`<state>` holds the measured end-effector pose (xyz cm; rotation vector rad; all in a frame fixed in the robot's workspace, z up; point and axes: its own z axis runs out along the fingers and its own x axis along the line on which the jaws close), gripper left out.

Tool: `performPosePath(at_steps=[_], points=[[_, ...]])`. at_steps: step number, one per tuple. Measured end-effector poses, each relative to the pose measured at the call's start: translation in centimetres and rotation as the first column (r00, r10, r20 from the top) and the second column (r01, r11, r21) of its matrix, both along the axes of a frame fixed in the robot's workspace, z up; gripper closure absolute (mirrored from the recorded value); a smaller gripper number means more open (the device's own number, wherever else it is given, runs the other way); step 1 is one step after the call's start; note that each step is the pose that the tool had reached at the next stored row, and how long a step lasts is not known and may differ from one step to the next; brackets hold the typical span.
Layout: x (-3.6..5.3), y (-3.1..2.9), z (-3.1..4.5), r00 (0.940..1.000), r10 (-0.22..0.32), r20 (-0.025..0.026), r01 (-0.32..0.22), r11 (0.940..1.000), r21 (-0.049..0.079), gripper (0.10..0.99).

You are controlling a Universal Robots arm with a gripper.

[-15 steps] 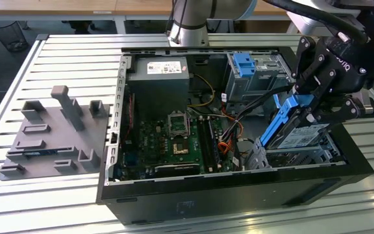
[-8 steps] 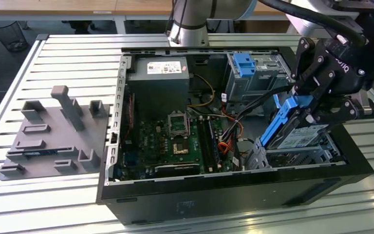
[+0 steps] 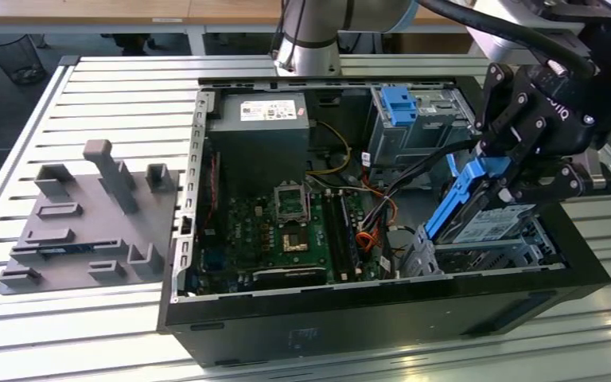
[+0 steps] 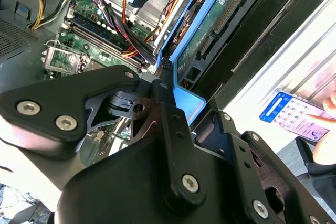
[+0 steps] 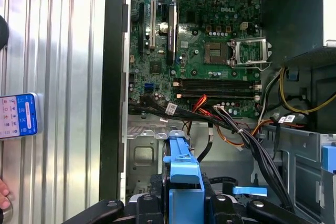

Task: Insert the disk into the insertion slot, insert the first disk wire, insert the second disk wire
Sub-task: 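Insert the disk into the insertion slot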

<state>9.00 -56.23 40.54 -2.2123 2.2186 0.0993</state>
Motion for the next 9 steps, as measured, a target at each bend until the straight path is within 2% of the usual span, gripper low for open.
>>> performPosePath(at_steps=[9], points=[[0.0, 0.0, -0.16, 1.0, 0.0, 0.0, 0.0, 1.0, 0.0, 0.722]])
